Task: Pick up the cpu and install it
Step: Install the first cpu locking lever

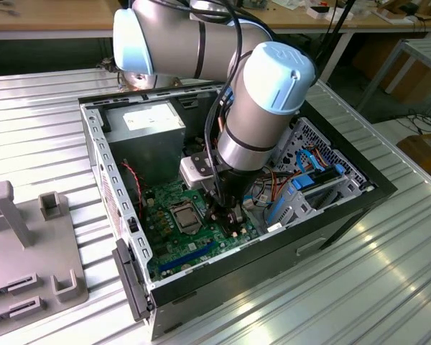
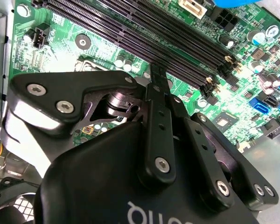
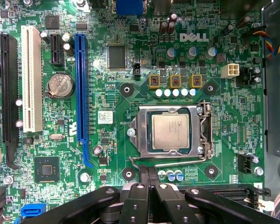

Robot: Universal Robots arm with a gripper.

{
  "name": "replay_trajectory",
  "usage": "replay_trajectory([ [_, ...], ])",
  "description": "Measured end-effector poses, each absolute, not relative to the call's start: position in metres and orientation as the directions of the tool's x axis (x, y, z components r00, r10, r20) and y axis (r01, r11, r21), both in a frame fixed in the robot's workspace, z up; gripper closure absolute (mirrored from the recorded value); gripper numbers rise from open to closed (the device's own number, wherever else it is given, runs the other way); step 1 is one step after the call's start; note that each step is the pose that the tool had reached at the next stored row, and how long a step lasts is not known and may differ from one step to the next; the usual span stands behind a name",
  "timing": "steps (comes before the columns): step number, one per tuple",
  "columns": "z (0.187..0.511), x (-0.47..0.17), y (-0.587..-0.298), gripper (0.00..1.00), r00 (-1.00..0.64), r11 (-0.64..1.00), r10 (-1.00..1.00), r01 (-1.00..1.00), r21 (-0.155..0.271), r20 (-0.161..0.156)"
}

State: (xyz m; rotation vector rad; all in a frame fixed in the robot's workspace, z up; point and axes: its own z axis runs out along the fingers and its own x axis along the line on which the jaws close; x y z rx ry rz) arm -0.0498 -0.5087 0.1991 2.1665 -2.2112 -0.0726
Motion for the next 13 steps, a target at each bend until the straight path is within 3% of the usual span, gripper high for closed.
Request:
replay_trajectory([
  [13,0.211,-0.053,-0.501,0.89,-0.017,0.017,-1.0,-0.998,0.065,0.0],
])
